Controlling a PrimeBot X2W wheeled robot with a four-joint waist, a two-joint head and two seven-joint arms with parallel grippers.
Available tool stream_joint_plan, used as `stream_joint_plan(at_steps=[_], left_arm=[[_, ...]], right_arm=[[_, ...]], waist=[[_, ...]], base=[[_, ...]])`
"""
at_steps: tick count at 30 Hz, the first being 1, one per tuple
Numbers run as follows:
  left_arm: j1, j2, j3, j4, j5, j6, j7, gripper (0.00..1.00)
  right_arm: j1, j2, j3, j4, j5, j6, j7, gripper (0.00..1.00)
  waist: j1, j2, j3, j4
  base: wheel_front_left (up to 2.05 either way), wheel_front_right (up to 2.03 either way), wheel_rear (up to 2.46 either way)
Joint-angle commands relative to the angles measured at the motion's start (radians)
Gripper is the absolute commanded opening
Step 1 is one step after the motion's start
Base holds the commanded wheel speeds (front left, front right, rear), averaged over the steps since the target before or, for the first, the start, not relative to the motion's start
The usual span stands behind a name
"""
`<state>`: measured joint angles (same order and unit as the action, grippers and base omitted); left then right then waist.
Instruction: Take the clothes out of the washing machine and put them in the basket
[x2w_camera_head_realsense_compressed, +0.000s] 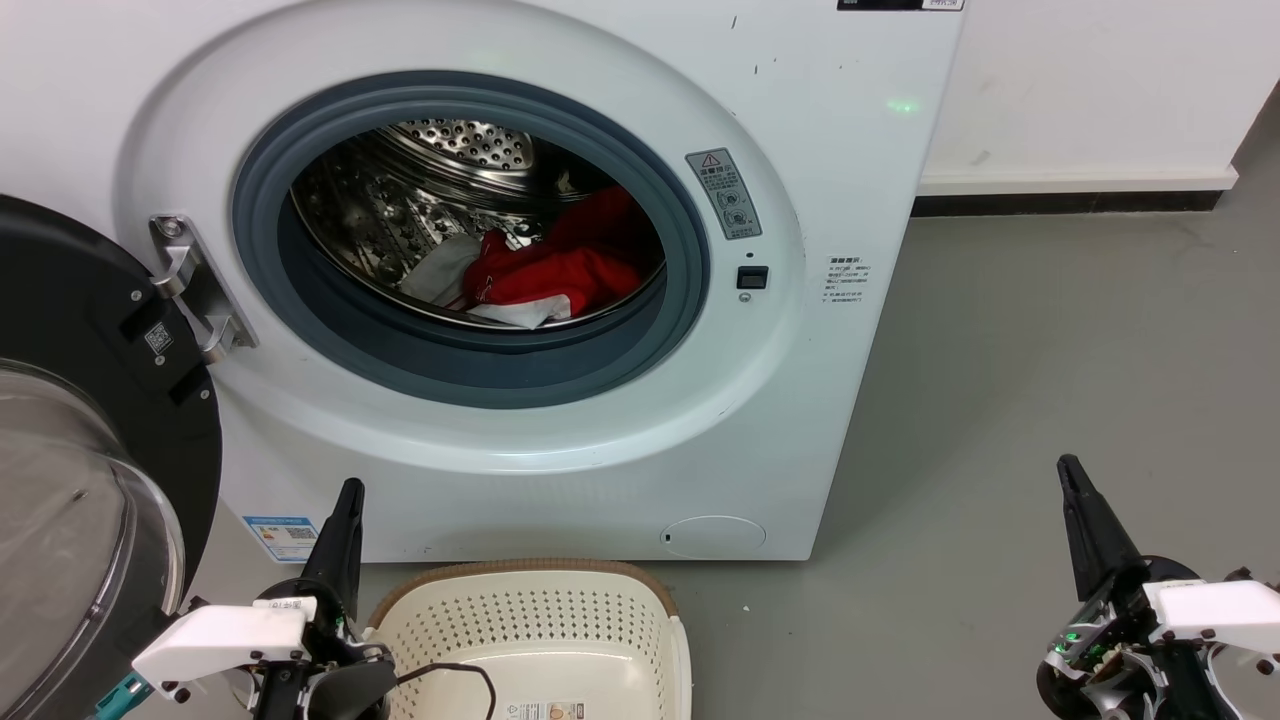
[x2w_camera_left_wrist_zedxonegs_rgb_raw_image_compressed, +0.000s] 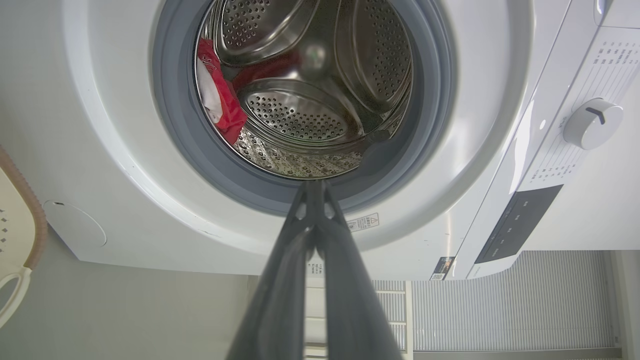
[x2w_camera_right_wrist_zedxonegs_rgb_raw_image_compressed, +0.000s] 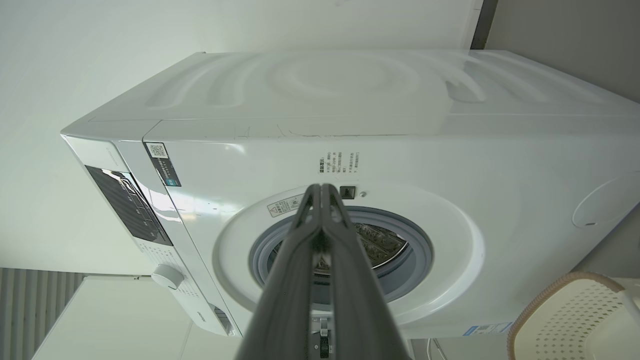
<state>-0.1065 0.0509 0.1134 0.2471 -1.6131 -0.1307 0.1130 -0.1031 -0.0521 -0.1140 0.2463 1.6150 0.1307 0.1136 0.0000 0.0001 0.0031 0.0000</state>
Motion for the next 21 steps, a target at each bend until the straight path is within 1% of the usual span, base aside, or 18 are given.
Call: stream_joint_plan(at_steps=[1,13,14,16,21], left_arm=[[-0.006,-0.003,0.002,-0.001,0.000,-0.002,0.003,0.00],[-0.006,-0.003,0.002,-0.001,0.000,-0.002,0.003,0.00],[0.000,0.000,0.000,0.000,0.000,0.000,0.000,1.00],[0.009,-0.001,-0.004,0.017,0.000,0.000,-0.001,1.00],[0.008,-0.001,-0.031,0.005,0.011,0.000,-0.023,1.00]], right_arm=[[-0.013,0.003,0.001,0.001,-0.004,0.000,0.000,0.00],[-0.013,0.003,0.001,0.001,-0.004,0.000,0.000,0.00],[0.000,0.000,0.000,0.000,0.000,0.000,0.000,1.00],[0.011,0.001,0.000,0.016,0.000,0.000,0.000,1.00],[0.021,0.001,0.017,-0.004,-0.015,0.000,-0.026,1.00]], waist=[[0.0000,-0.0001,0.000,0.000],[0.0000,-0.0001,0.000,0.000],[0.0000,-0.0001,0.000,0.000],[0.0000,-0.0001,0.000,0.000],[0.0000,-0.0001,0.000,-0.001]], base=[[0.00,0.00,0.00],[0.00,0.00,0.00],[0.00,0.00,0.00],[0.00,0.00,0.00],[0.00,0.00,0.00]])
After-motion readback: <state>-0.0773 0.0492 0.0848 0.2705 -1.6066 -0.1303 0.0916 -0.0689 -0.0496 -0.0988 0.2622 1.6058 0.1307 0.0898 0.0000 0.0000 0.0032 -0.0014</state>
